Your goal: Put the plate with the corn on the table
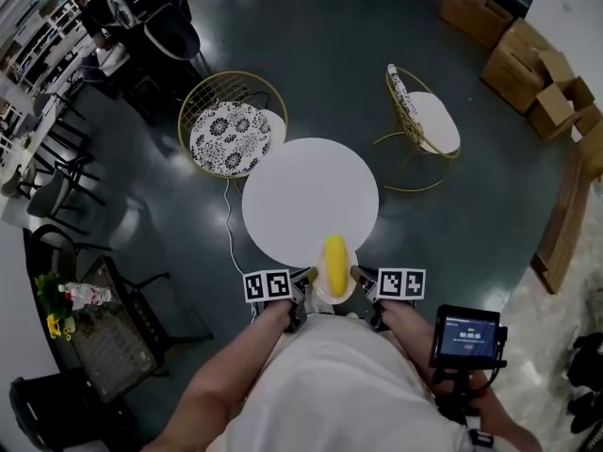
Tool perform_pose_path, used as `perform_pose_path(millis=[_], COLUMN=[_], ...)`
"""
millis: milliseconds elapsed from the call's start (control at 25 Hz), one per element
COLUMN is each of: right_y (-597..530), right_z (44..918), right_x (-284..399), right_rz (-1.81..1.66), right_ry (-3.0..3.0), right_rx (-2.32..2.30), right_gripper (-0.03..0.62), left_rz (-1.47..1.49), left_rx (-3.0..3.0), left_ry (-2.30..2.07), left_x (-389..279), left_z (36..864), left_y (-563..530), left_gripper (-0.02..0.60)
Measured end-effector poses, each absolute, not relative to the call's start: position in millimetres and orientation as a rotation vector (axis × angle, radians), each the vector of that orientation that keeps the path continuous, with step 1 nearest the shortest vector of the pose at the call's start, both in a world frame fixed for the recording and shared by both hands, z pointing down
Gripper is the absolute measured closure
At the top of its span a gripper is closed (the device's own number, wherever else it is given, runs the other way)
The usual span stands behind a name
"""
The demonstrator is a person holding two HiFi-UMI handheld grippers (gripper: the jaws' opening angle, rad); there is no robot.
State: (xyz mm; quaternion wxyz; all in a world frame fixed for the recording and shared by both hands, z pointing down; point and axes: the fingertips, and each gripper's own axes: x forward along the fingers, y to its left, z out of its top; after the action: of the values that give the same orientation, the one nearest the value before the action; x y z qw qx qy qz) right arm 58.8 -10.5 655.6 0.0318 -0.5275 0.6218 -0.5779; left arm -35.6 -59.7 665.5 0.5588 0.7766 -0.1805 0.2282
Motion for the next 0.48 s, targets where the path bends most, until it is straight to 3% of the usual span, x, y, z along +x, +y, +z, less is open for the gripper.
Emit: perform_pose_path(millis=[480], right_y=[-71], right_z=[656], right_x=[66], right_rz=[-1.756], right_ry=[1.870], right_rx=[-1.709], right_gripper=[0.548], left_rz=[0.541], left_rx=[1.848], left_ry=[-0.374], left_x=[-27], left_z=[666], left_y=[-124], left_gripper=[0.546])
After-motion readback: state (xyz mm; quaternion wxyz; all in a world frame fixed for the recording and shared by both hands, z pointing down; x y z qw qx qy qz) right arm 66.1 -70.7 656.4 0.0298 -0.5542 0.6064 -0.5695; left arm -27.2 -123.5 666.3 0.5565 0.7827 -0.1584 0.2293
